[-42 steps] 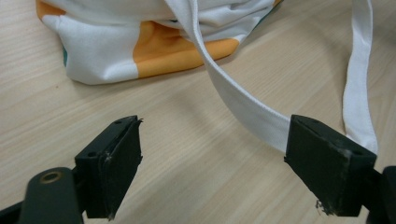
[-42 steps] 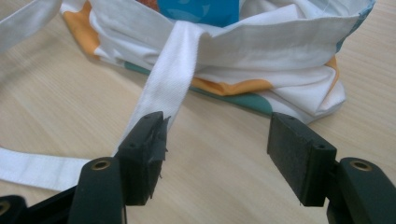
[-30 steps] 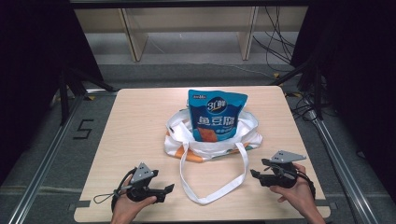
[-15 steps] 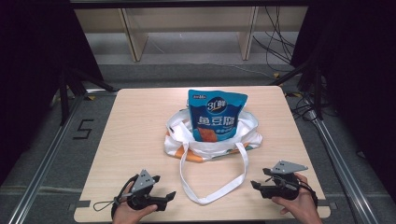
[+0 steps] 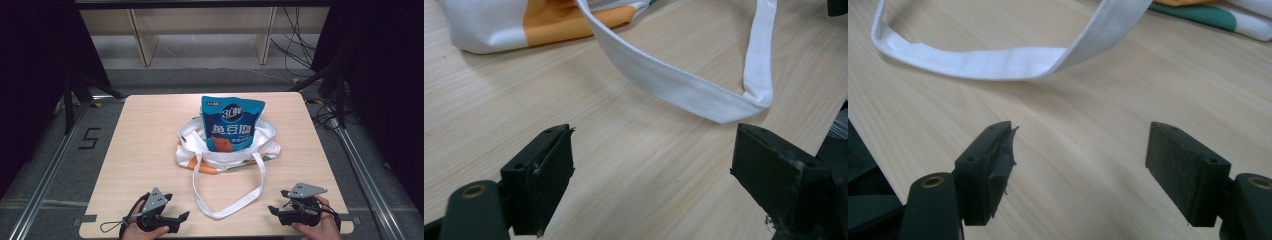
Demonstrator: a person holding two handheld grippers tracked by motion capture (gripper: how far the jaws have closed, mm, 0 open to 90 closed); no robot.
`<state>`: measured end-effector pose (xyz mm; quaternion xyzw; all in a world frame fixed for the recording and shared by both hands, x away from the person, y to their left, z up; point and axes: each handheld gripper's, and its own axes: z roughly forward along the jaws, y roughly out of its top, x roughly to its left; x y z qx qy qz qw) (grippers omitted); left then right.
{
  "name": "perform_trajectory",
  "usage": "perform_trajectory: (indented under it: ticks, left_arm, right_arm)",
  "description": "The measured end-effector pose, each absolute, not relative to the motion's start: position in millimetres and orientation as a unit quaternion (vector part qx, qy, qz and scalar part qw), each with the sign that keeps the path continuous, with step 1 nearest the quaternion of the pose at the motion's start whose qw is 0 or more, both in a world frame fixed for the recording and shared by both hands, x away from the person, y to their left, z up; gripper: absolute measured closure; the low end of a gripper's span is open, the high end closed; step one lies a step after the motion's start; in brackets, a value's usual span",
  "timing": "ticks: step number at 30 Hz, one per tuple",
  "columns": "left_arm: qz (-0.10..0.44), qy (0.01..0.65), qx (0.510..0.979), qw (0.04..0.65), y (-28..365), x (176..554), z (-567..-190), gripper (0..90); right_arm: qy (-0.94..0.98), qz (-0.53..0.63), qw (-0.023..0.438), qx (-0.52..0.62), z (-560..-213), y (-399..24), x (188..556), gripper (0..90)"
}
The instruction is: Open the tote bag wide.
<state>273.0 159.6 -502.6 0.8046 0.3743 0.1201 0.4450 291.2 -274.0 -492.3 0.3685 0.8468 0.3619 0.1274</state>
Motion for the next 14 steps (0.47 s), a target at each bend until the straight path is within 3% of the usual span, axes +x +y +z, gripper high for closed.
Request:
perform_trajectory:
  ticks: [14]
  left_arm:
    - [0.127, 0.379, 0.805, 0.439, 160.7, 275.6, -504.0, 16.2]
  right_arm:
    - [0.849, 0.363, 0.124, 0.363, -493.6, -275.7, 292.5, 28.2]
